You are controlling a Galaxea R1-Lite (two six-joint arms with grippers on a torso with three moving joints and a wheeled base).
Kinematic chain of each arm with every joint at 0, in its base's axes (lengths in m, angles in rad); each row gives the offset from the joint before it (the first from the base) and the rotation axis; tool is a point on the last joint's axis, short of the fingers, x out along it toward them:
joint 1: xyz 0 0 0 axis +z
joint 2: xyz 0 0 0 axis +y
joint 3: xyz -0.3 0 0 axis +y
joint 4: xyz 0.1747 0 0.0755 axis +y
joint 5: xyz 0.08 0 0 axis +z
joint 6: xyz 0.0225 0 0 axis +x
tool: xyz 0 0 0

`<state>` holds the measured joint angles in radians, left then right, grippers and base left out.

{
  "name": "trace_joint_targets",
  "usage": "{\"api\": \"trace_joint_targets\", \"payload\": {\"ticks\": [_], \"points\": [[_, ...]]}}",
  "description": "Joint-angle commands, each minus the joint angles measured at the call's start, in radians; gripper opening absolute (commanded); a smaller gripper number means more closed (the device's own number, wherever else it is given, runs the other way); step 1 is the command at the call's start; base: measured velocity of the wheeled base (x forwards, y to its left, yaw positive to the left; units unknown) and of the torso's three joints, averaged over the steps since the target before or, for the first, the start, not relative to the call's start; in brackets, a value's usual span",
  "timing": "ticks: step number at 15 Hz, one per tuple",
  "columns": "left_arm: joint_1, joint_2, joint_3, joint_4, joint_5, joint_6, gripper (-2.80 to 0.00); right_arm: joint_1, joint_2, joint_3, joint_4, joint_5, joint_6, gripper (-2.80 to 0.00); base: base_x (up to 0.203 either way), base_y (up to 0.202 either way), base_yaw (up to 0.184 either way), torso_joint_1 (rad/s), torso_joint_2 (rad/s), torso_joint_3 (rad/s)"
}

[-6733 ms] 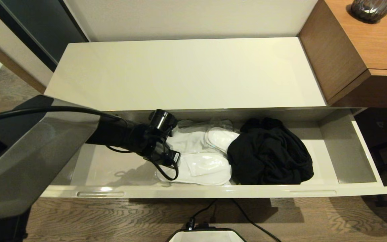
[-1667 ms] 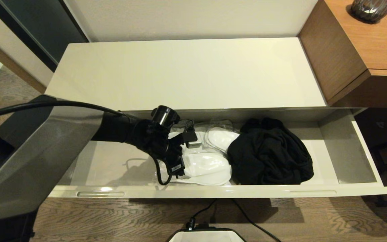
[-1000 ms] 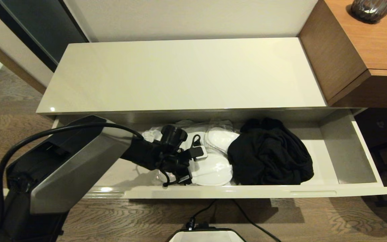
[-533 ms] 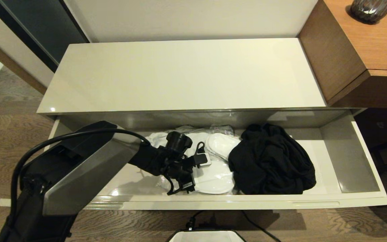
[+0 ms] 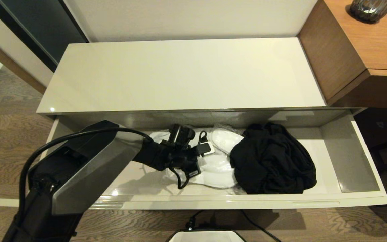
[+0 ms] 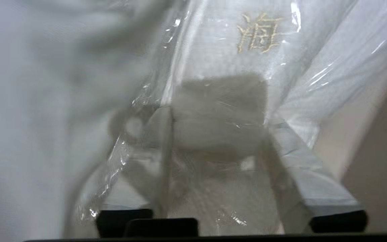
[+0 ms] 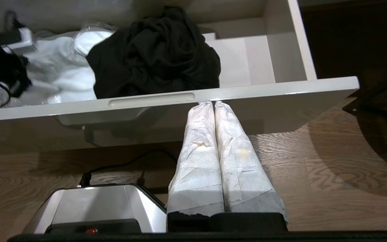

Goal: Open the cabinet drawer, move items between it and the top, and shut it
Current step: Take out the disposable slippers from the drawer, then place the disposable slippers on the table

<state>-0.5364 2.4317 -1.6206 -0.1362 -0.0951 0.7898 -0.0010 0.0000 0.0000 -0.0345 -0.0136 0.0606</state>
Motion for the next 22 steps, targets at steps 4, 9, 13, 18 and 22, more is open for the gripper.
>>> {"api": "trace_joint_targets", "payload": {"ticks": [4,9,13,18,22], "points": [[0.018,-0.095,-0.061,0.021,0.049,-0.148,-2.80,0.000,0.002,0.000,-0.001,0.000,0.001,-2.80,0.000,0.000,0.000,0.000,0.00,0.000],[0.014,-0.259,-0.126,0.227,0.116,-0.301,-2.80,0.000,0.002,0.000,-0.001,0.000,-0.001,-2.80,0.000,0.000,0.000,0.000,0.00,0.000],[-0.036,-0.353,-0.126,0.319,0.155,-0.357,-2.80,0.000,0.002,0.000,0.001,0.000,-0.001,-2.80,0.000,0.000,0.000,0.000,0.00,0.000],[-0.119,-0.480,-0.189,0.509,0.227,-0.470,-2.80,0.000,0.002,0.000,0.001,0.000,0.001,-2.80,0.000,0.000,0.000,0.000,0.00,0.000],[-0.108,-0.484,-0.301,0.586,0.305,-0.503,-2.80,0.000,0.002,0.000,-0.001,0.000,-0.001,-2.80,0.000,0.000,0.000,0.000,0.00,0.000]]}}
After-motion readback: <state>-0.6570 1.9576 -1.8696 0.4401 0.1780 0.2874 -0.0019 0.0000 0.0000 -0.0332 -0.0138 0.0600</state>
